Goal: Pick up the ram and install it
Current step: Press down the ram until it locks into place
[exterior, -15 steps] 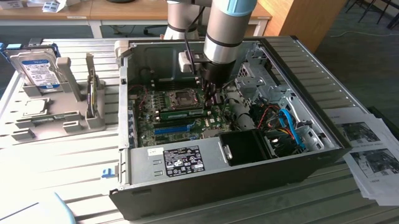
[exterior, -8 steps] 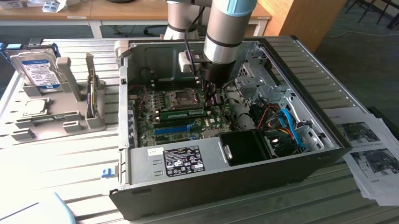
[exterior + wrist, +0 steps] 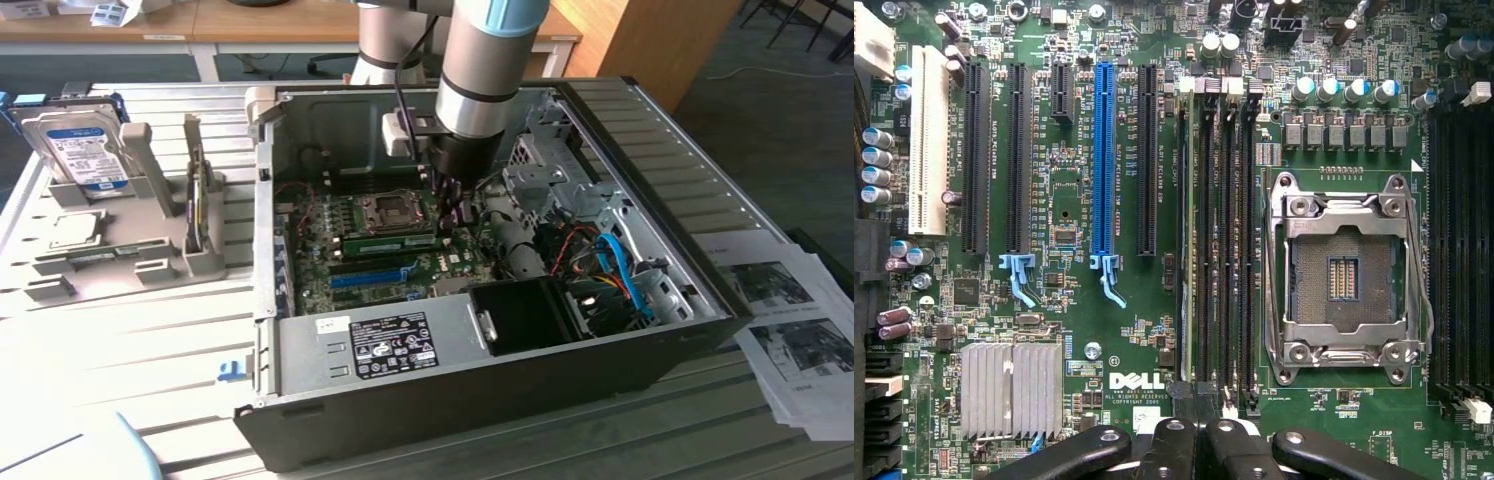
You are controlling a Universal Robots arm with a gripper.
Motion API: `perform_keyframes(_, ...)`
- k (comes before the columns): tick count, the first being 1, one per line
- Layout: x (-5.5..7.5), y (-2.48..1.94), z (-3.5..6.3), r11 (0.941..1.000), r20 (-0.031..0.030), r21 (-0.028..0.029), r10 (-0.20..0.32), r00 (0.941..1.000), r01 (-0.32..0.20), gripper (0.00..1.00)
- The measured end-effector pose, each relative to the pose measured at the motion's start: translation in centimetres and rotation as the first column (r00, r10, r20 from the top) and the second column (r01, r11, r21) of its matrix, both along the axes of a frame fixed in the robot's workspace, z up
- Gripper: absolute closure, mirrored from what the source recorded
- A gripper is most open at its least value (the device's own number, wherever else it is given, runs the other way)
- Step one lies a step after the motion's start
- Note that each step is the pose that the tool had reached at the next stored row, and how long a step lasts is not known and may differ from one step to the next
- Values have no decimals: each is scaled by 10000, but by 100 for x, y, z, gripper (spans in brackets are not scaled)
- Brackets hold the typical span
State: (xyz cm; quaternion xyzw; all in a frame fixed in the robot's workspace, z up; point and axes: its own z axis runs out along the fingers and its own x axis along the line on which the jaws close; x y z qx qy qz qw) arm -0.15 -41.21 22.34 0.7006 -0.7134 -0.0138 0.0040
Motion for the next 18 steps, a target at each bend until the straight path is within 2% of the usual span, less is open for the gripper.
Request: perform_keyframes(18,0,0,-7,10000,0,-1,1,10000,-1,91)
